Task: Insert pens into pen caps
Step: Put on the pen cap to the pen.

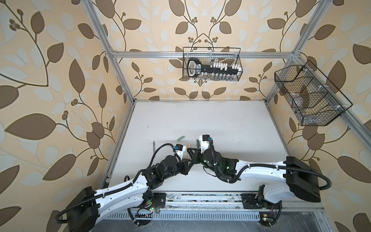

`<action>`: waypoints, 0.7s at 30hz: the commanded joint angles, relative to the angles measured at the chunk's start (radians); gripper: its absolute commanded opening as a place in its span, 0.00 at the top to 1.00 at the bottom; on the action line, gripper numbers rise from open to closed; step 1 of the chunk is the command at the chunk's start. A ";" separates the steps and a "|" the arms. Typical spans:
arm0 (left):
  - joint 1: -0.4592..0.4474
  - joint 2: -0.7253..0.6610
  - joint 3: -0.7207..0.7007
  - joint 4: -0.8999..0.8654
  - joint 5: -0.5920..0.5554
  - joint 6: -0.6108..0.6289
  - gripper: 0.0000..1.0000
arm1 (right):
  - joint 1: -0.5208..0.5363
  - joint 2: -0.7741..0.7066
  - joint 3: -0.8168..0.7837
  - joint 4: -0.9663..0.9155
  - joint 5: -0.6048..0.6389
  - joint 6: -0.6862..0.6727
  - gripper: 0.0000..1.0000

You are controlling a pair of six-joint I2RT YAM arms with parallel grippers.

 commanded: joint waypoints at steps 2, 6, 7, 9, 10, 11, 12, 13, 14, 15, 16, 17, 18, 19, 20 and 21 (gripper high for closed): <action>0.008 -0.005 0.043 0.068 -0.020 0.051 1.00 | 0.016 -0.086 -0.042 -0.056 0.048 -0.019 0.54; 0.008 -0.005 0.028 0.100 0.021 0.080 1.00 | 0.009 -0.217 -0.087 -0.110 0.109 -0.039 0.38; 0.008 -0.006 0.027 0.105 0.032 0.085 1.00 | 0.004 -0.249 -0.097 -0.122 0.116 -0.045 0.35; 0.008 -0.002 0.025 0.116 0.065 0.097 1.00 | -0.025 -0.327 -0.126 -0.133 0.106 -0.052 0.31; 0.007 -0.001 0.024 0.124 0.080 0.100 1.00 | -0.041 -0.353 -0.138 -0.131 0.093 -0.055 0.30; 0.007 0.001 0.022 0.135 0.097 0.106 1.00 | -0.059 -0.384 -0.151 -0.130 0.081 -0.057 0.29; 0.004 0.001 0.020 0.143 0.108 0.108 1.00 | -0.076 -0.410 -0.161 -0.126 0.071 -0.064 0.28; 0.002 0.001 0.017 0.150 0.116 0.111 1.00 | -0.086 -0.426 -0.166 -0.128 0.066 -0.071 0.26; -0.001 0.001 0.013 0.162 0.125 0.113 1.00 | -0.096 -0.443 -0.167 -0.134 0.060 -0.077 0.25; -0.005 0.001 0.009 0.174 0.136 0.115 1.00 | -0.105 -0.452 -0.165 -0.137 0.053 -0.083 0.24; -0.008 0.002 0.004 0.186 0.145 0.117 1.00 | -0.115 -0.454 -0.164 -0.132 0.035 -0.090 0.23; -0.011 0.004 0.003 0.191 0.151 0.120 1.00 | -0.120 -0.453 -0.162 -0.125 0.020 -0.095 0.23; -0.016 0.006 0.004 0.194 0.155 0.123 1.00 | -0.128 -0.448 -0.158 -0.114 -0.001 -0.099 0.23; -0.021 0.010 0.004 0.197 0.156 0.126 1.00 | -0.134 -0.439 -0.154 -0.101 -0.021 -0.099 0.23; -0.025 0.013 0.005 0.203 0.158 0.130 1.00 | -0.137 -0.430 -0.150 -0.087 -0.041 -0.100 0.23; -0.030 0.018 0.004 0.208 0.160 0.132 1.00 | -0.141 -0.418 -0.145 -0.069 -0.063 -0.105 0.23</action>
